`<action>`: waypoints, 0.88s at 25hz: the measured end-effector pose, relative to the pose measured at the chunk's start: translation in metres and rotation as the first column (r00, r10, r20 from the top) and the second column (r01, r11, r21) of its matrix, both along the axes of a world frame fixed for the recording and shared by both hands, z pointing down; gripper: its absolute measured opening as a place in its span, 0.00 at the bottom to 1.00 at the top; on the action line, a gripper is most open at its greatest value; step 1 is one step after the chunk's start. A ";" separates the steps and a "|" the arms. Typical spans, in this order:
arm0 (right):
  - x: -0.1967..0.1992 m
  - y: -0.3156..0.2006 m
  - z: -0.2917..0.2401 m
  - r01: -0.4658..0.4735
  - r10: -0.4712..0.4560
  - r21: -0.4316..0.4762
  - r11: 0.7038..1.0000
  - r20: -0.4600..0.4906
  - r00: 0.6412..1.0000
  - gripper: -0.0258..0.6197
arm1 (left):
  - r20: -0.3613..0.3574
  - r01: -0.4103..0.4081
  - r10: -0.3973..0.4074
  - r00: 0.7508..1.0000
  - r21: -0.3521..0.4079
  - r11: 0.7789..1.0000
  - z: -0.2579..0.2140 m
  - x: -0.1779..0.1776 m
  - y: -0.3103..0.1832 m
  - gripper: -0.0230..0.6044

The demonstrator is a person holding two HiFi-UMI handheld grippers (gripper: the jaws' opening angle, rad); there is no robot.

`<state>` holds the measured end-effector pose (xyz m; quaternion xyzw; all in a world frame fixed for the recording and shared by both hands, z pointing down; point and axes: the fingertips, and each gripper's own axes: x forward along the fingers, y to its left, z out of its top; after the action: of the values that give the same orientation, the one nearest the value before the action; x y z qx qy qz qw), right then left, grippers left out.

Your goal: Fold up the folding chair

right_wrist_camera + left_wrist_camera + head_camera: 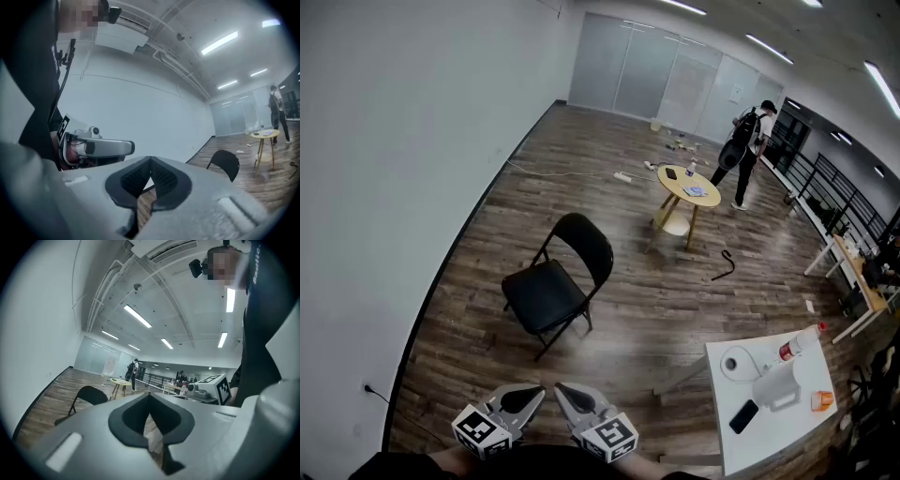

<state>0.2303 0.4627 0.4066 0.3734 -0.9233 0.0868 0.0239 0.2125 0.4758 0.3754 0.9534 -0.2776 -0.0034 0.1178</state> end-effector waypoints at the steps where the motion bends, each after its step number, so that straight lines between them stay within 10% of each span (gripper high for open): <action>1: 0.000 0.000 0.000 0.000 0.000 0.001 1.000 0.000 1.000 0.03 | -0.005 0.003 -0.003 1.000 -0.005 1.000 0.002 0.000 0.000 0.03; 22: -0.017 -0.003 0.007 0.006 -0.006 -0.008 1.000 0.022 1.000 0.04 | 0.001 0.040 -0.040 0.999 -0.002 0.999 0.006 -0.024 0.000 0.03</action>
<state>0.2131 0.4600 0.4133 0.3693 -0.9243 0.0945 0.0153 0.1888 0.4755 0.3813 0.9475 -0.2969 -0.0048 0.1186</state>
